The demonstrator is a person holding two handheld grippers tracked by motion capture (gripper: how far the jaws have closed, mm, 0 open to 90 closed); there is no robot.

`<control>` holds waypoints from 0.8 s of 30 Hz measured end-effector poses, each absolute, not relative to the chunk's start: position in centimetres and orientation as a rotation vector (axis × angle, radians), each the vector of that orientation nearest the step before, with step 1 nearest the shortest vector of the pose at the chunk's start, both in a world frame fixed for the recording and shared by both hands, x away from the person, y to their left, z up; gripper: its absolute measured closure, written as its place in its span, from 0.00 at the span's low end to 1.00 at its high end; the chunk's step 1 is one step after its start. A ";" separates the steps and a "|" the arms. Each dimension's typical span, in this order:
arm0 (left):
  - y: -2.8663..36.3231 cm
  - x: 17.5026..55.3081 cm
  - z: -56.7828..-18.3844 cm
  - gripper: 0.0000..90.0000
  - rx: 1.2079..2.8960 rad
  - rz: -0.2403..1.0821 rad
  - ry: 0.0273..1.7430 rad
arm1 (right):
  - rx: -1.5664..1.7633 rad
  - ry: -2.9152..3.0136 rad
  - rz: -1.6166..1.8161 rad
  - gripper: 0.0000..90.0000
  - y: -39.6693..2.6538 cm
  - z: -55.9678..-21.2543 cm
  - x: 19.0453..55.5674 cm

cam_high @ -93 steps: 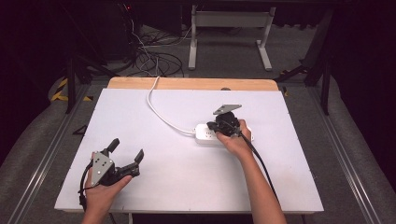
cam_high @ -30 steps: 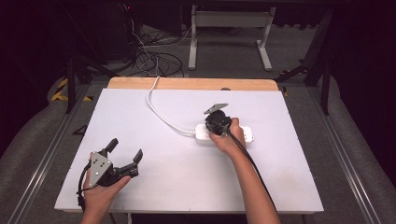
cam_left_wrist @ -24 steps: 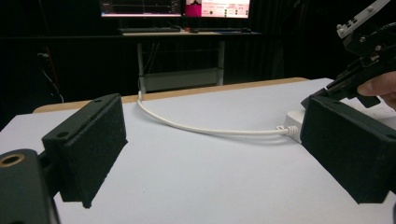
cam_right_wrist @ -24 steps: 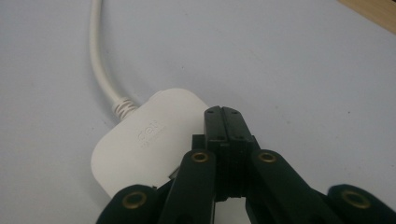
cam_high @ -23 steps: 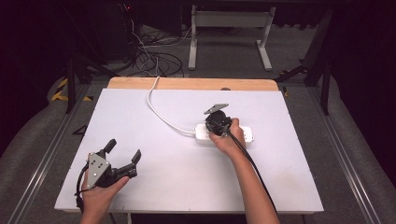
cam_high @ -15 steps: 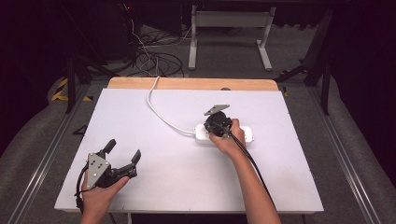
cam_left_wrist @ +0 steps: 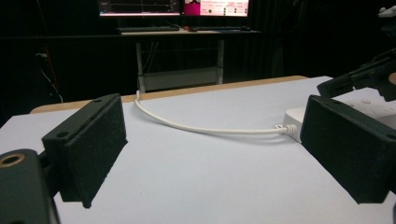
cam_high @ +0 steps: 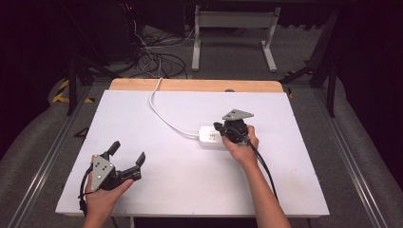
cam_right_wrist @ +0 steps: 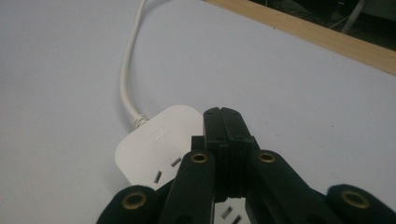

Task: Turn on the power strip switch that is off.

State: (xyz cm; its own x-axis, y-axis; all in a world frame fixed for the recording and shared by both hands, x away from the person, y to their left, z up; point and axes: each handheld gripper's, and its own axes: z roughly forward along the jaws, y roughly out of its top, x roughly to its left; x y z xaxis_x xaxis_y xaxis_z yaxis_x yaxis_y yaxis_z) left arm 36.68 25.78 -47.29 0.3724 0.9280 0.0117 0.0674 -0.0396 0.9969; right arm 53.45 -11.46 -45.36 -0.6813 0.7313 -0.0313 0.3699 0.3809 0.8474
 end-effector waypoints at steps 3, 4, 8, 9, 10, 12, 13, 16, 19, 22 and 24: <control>25.7 36.7 -47.3 0.09 1.442 0.907 0.959 | 0.950 2.225 1.235 1.00 -12.4 -45.0 53.0; 25.7 36.8 -47.3 0.09 1.442 0.907 0.958 | 0.947 2.214 1.244 1.00 -12.9 -44.9 52.9; 25.6 36.9 -47.3 0.09 1.446 0.903 0.957 | 0.942 2.193 1.265 1.00 -13.6 -44.7 52.5; 25.5 36.9 -47.4 0.09 1.446 0.902 0.957 | 0.938 2.186 1.272 1.00 -13.9 -44.6 52.4; 25.5 36.9 -47.4 0.09 1.449 0.903 0.957 | 0.938 2.180 1.281 1.00 -14.2 -44.5 52.3; 25.5 36.9 -47.3 0.09 1.449 0.903 0.956 | 0.941 2.160 1.304 1.00 -14.8 -44.2 51.9; 25.5 36.9 -47.3 0.09 1.449 0.903 0.955 | 0.942 2.148 1.319 1.00 -15.2 -44.1 51.7; 25.5 36.9 -47.3 0.09 1.449 0.902 0.957 | 0.941 2.112 1.357 1.00 -16.3 -43.6 51.0; 25.4 36.9 -47.3 0.09 1.441 0.905 0.958 | 0.940 2.090 1.382 1.00 -17.2 -43.4 50.3; 25.4 37.0 -47.3 0.09 1.446 0.902 0.956 | 0.943 2.067 1.394 1.00 -18.0 -43.3 49.7; 25.3 37.0 -47.4 0.09 1.450 0.899 0.956 | 0.945 2.056 1.401 1.00 -18.4 -43.2 49.4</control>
State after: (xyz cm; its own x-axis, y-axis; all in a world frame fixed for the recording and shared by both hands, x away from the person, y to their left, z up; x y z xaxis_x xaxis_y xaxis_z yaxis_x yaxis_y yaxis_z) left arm 37.00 25.31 -47.35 0.3803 0.9247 0.0153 0.0725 -0.0463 0.9963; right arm 49.40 -18.39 -43.22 -0.6490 0.7608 -0.0044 0.2741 0.2391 0.9315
